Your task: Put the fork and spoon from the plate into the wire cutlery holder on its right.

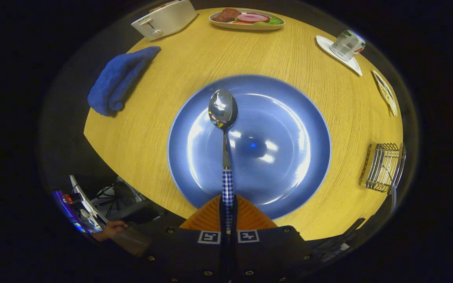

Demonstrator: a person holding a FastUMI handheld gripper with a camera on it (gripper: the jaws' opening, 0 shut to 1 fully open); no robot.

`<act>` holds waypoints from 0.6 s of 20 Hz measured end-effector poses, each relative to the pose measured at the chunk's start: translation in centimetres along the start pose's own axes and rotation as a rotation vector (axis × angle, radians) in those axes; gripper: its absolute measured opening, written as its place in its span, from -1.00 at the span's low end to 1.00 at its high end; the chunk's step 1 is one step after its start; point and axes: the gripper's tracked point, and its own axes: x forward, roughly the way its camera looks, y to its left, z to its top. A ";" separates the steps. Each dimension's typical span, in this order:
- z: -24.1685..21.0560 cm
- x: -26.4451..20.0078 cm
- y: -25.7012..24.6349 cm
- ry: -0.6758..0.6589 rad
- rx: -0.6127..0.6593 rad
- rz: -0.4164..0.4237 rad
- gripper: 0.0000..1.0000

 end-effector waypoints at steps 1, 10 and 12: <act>-0.1 -0.5 -0.2 0.010 -0.016 0.003 -0.97; -3.8 -5.4 -5.2 0.113 -0.070 -0.041 -0.97; -4.4 -6.6 -6.3 0.121 -0.050 -0.045 -0.97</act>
